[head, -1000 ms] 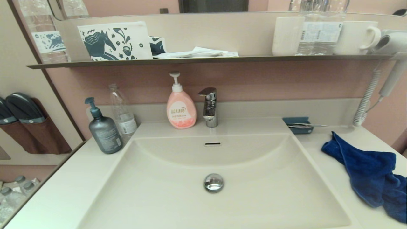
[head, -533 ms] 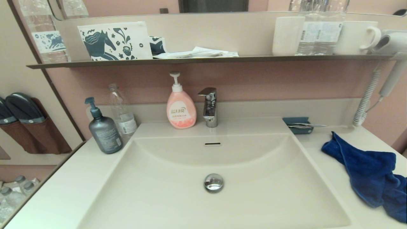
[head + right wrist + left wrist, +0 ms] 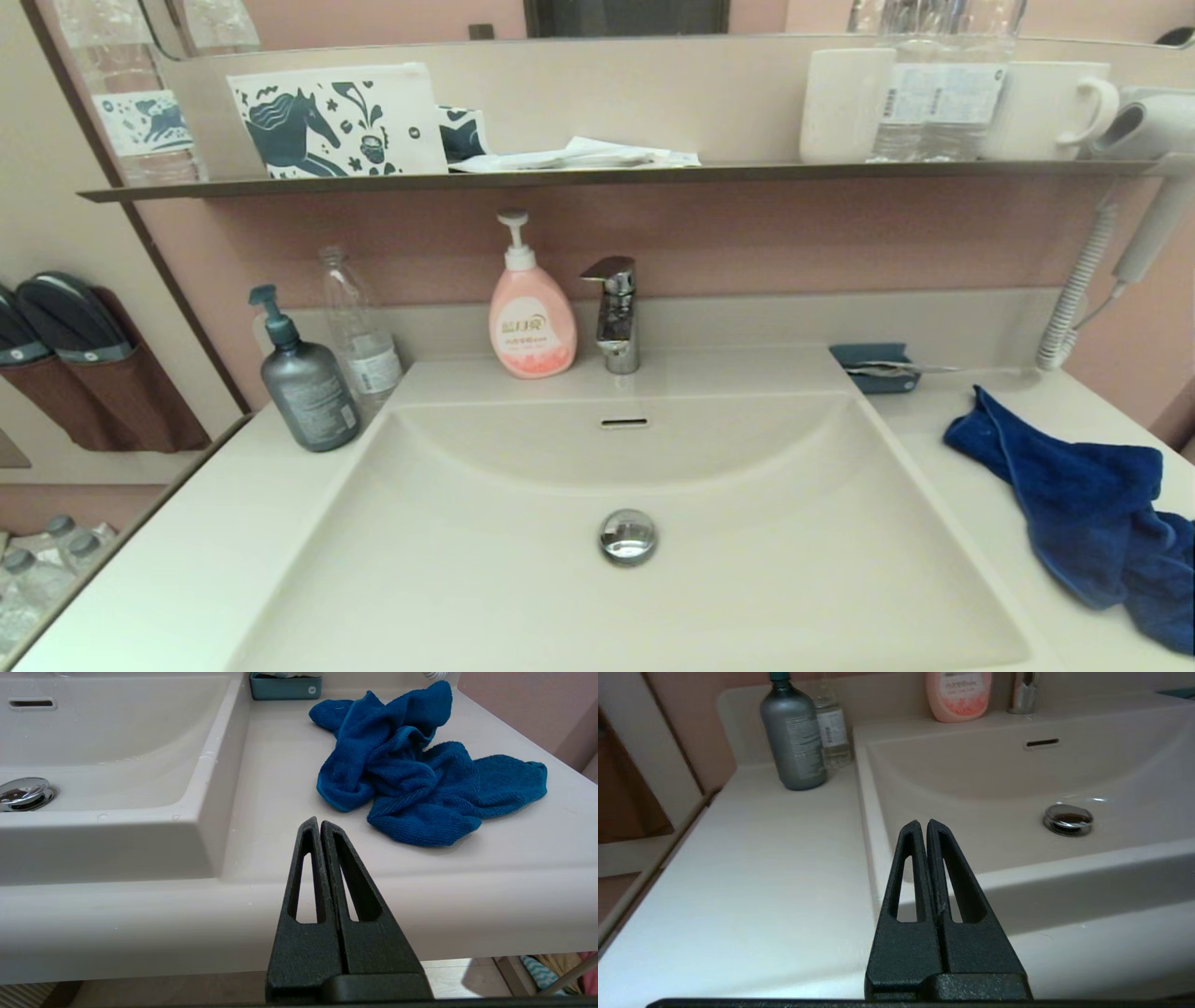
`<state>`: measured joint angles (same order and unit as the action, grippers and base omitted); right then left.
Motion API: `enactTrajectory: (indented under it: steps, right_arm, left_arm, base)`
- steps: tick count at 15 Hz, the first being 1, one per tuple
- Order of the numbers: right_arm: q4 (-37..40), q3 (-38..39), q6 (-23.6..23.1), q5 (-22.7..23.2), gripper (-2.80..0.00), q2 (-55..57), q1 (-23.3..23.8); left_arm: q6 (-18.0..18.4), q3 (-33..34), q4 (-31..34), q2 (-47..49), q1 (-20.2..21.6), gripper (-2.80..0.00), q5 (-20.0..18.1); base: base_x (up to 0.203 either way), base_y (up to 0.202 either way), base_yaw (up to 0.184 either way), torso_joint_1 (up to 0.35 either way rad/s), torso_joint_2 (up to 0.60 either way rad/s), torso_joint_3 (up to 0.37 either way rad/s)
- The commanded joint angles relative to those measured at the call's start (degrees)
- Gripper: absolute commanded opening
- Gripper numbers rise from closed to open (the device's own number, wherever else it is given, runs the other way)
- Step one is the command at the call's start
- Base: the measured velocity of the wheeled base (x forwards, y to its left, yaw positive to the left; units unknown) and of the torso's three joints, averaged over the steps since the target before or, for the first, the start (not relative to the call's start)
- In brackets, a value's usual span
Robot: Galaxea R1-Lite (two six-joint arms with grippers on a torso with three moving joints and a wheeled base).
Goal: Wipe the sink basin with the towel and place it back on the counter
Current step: Pick up the cloth
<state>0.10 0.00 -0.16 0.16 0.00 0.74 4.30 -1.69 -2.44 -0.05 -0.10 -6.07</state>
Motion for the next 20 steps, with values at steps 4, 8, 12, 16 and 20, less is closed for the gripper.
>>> enactTrajectory:
  steps: [4,8,12,16,20]
  right_arm:
    - [0.0,0.0,0.0,0.0,-2.80,0.0,0.0]
    - [0.0,0.0,0.0,0.0,-2.80,0.0,0.0]
    - [0.0,0.0,0.0,0.0,-2.80,0.0,0.0]
    - [0.0,0.0,0.0,0.0,-2.80,0.0,0.0]
    - [0.0,0.0,0.0,0.0,-2.80,0.0,0.0]
  left_arm:
    - [0.6,1.7,0.2,0.1,0.0,-2.80,4.3]
    - [-2.5,1.7,0.4,0.1,0.0,-2.80,4.5]
    - [-2.7,1.7,0.4,0.1,0.0,-2.80,4.6]
    - [-2.7,1.7,0.4,0.1,0.0,-2.80,4.6]
    - [-2.7,1.7,0.4,0.1,0.0,-2.80,4.6]
  base:
    - [0.000,0.000,0.000,0.000,0.00,0.000]
    - [0.000,0.000,0.000,0.000,0.00,0.000]
    - [0.000,0.000,0.000,0.000,0.00,0.000]
    - [0.000,0.000,0.000,0.000,0.00,0.000]
    - [0.000,0.000,0.000,0.000,0.00,0.000]
